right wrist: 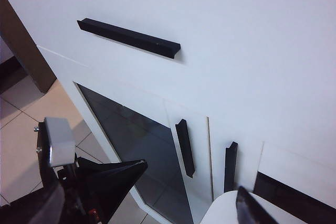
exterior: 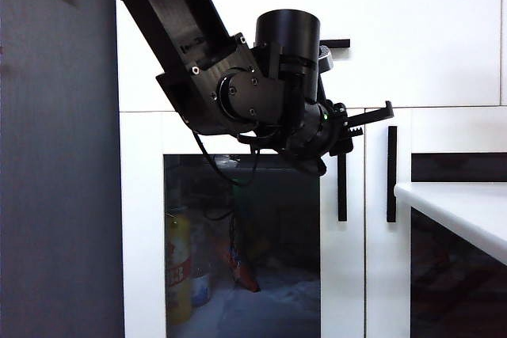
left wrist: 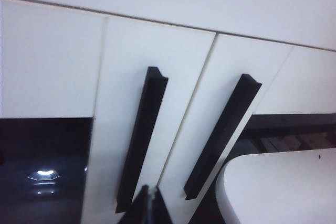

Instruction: Open the left door of the white cabinet, pick up a can of beverage from the table on the right, place it inside the cabinet, and finally close the cabinet door.

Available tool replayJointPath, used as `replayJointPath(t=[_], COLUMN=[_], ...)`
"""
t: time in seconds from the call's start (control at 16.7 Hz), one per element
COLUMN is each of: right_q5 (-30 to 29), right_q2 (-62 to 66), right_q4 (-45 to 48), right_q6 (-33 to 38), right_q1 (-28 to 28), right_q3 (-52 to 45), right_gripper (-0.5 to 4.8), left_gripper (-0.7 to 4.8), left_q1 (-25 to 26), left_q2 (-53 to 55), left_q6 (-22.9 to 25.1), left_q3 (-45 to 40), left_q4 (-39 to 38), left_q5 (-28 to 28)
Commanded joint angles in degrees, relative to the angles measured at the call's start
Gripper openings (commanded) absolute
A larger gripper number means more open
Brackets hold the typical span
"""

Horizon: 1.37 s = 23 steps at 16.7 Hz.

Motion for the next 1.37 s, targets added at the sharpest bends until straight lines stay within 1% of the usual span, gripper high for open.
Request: replayJointPath(t=[0.06, 0.3, 0.48, 0.54, 0.6, 0.66, 0.72, 0.78, 0.84, 0.9, 0.96, 1.13, 1.25, 1.31, 1.37], right_q5=[0.1, 0.1, 0.1, 1.0, 1.4, 1.3, 1.4, 1.4, 1.3, 1.3, 1.3, 1.3, 1.4, 1.4, 1.4], right_q2=[-0.3, -0.2, -0.2, -0.2, -0.2, -0.2, -0.2, -0.2, -0.2, -0.2, -0.2, -0.2, -0.2, -0.2, -0.2], right_q4=[1.4, 2.7, 2.6, 2.6, 2.6, 2.6, 2.6, 2.6, 2.6, 2.6, 2.5, 2.5, 2.5, 2.5, 2.5], right_q6=[-0.2, -0.4, -0.7, -1.6, -1.7, -1.7, -1.8, -1.9, -1.9, -1.9, -1.9, -1.9, -2.2, -2.3, -2.4], right_q1=[0.0, 0.0, 0.0, 0.0, 0.0, 0.0, 0.0, 0.0, 0.0, 0.0, 0.0, 0.0, 0.0, 0.0, 0.0], right_q3=[0.2, 0.2, 0.2, 0.2, 0.2, 0.2, 0.2, 0.2, 0.2, 0.2, 0.2, 0.2, 0.2, 0.2, 0.2], right_gripper=[4.18, 4.18, 4.18, 4.18, 4.18, 4.18, 4.18, 4.18, 4.18, 4.18, 4.18, 4.18, 4.18, 4.18, 4.18], left_gripper=[-0.05, -0.05, 0.03, 0.95, 1.56, 1.63, 1.64, 2.15, 2.82, 3.96, 4.1, 4.01, 3.98, 3.89, 3.52], left_q1=[-0.1, -0.1, -0.1, -0.1, -0.3, -0.4, -0.9, -1.1, -1.1, -1.1, -1.0, -0.5, -0.1, -0.1, 0.0], left_q2=[-0.3, -0.3, 0.8, 2.2, 3.9, 5.4, 7.7, 8.9, 9.6, 10.8, 11.5, 13.4, 14.8, 15.5, 16.3], left_q6=[0.0, 0.0, -0.4, -0.4, -0.4, -0.2, 0.6, 1.6, 2.2, 2.2, 2.3, 3.9, 3.9, 4.0, 3.9], left_q3=[0.2, 0.4, 0.7, 1.5, 3.4, 5.5, 9.1, 12.0, 13.8, 16.6, 18.3, 22.0, 23.7, 24.5, 25.3], left_q4=[0.4, 0.6, 3.4, 3.3, 2.8, 2.4, 1.4, -1.2, -3.1, -5.7, -6.5, -7.0, -7.0, -6.8, -6.8], left_q5=[0.2, 0.2, 0.4, 0.3, 0.0, -0.7, -2.6, -5.3, -7.2, -8.6, -8.6, -9.7, -10.0, -10.0, -10.0])
